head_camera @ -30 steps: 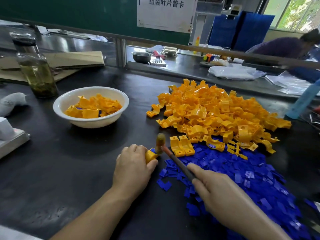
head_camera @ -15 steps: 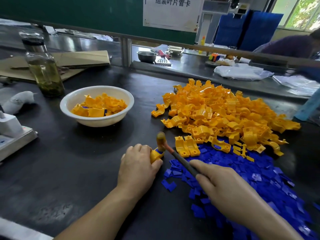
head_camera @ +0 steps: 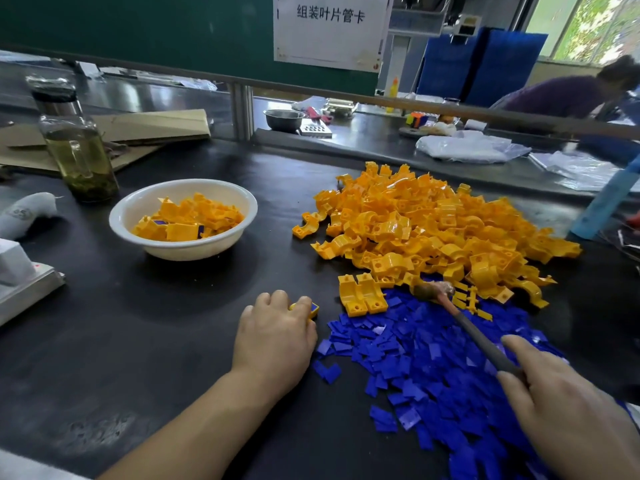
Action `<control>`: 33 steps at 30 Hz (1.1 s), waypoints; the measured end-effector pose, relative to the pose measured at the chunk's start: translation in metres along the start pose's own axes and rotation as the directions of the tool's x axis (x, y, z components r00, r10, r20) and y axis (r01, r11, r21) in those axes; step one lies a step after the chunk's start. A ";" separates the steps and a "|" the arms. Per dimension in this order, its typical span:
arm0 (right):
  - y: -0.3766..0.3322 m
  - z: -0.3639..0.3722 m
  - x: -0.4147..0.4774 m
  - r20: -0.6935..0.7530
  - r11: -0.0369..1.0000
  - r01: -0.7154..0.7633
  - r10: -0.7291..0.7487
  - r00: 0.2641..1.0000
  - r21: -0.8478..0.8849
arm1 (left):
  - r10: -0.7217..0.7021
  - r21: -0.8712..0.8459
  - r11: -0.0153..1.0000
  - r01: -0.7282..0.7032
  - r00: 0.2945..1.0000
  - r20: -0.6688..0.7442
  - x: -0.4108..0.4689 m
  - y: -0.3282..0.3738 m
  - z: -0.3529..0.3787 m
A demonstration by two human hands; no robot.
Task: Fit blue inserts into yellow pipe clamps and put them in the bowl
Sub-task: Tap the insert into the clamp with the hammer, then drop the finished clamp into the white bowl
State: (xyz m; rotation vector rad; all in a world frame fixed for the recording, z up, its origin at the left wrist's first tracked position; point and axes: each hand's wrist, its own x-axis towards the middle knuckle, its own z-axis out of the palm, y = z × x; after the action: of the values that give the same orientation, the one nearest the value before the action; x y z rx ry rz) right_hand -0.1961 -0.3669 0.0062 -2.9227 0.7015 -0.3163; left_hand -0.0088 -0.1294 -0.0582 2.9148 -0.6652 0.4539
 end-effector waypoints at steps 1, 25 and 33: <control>0.005 0.001 0.001 0.020 0.999 -0.025 0.026 0.999 -0.020 | 0.001 0.036 0.999 -0.002 0.999 0.039 0.004 0.001 -0.001; -0.078 0.032 0.041 0.348 0.934 0.323 -0.256 0.902 -0.150 | 0.229 -0.628 0.778 -0.029 0.943 0.241 0.060 0.012 -0.006; -0.069 0.041 0.044 0.177 0.939 0.341 -0.328 0.928 -0.047 | 0.312 -0.314 0.919 -0.238 0.926 0.212 0.058 0.030 -0.003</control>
State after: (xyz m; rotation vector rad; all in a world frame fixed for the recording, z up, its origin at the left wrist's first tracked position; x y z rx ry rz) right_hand -0.1183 -0.3235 -0.0142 -3.0893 0.1910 -0.0718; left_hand 0.0268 -0.1791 -0.0357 2.6349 -1.0908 -0.0077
